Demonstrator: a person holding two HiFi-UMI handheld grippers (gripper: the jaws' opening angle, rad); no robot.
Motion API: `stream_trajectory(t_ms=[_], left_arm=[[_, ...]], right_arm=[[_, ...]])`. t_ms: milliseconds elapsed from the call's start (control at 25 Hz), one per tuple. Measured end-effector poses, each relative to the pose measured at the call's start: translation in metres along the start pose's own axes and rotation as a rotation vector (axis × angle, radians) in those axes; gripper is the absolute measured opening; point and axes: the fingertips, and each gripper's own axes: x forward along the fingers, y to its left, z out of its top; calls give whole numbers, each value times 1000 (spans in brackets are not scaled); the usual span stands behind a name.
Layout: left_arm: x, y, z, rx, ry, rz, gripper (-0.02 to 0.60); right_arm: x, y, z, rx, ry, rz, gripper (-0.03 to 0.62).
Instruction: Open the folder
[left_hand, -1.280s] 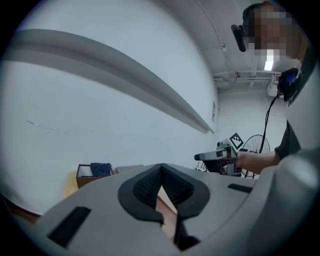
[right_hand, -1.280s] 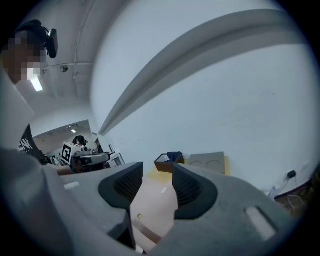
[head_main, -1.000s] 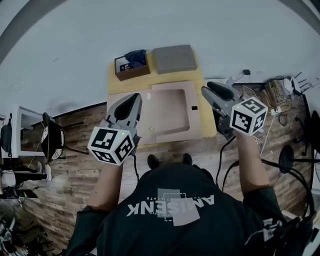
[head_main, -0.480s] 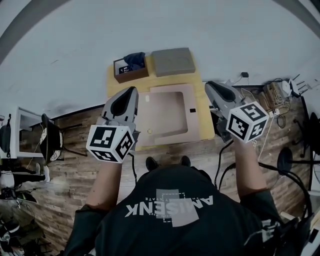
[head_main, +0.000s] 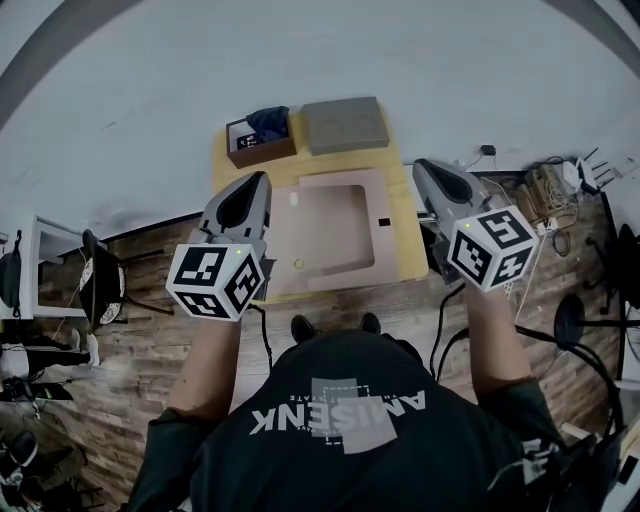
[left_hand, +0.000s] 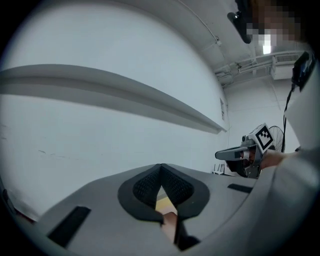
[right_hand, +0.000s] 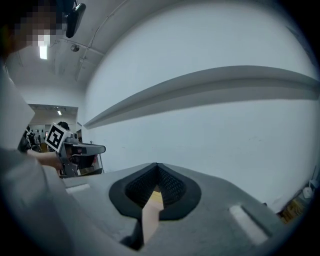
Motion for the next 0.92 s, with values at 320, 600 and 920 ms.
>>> stream_trajectory(t_ms=[320,600,920], left_arm=[[-4,7,5,57,-13,44,0],[-5,7,7,39,-23,45,0],[-11,6,13,30,-39,27,0]], right_arm=[[-1,-1,6,-37,-21,-40,6],[0,-2,2,-39,-22,-48,6],[-1,-3,5,-26,-23,-79,6]])
